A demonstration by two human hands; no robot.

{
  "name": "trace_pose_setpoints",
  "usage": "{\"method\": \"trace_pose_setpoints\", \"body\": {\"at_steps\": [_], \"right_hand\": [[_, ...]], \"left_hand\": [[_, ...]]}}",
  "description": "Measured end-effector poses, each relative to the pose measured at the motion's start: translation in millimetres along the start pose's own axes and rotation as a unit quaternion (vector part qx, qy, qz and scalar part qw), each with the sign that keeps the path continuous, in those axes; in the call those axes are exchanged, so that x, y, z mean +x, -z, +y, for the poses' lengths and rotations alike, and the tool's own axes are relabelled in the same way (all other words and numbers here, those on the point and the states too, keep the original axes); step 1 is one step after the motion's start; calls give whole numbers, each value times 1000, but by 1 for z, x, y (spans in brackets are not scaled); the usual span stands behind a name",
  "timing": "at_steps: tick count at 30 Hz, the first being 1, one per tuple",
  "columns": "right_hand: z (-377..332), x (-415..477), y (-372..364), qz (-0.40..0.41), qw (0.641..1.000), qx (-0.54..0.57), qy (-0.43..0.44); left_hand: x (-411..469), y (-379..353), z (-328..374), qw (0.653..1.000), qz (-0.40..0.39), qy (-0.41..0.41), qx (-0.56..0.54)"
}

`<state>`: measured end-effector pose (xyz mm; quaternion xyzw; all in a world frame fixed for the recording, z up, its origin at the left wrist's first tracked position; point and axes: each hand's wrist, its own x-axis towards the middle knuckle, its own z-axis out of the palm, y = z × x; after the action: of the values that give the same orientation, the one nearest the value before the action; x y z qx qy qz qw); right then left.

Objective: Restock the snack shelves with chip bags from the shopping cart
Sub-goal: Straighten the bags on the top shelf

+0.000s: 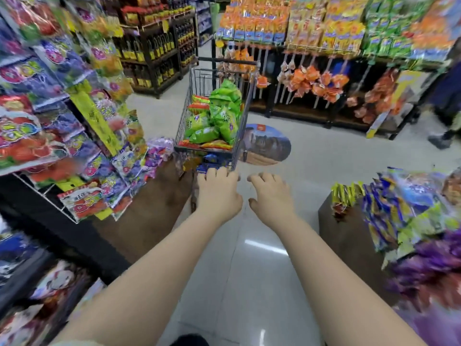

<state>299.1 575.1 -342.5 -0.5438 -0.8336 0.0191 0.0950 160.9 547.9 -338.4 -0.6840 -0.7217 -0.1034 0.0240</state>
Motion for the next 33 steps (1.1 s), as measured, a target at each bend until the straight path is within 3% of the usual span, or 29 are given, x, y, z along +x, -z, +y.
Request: {"method": "trace_pose_setpoints", "body": {"at_steps": [11,18,24,29,33], "right_hand": [[36,193,-63,-40,998,14,-36],[63,313,-92,-30,995,42,-88],[104,419,-122,-47,994,69,-76],[142,520,-162,-94,990,102,0],[175,598,-195,-168,972,151,67]], "left_hand": [[203,-68,-61,999,-23,1,-42],[337,-106,-105,996,-49,40,-70],[423,-153,-120,983,-65,116,-126],[495,-214,-137,940,-56,251,-225],[530,-251,-133,854,10,386,-348]]}}
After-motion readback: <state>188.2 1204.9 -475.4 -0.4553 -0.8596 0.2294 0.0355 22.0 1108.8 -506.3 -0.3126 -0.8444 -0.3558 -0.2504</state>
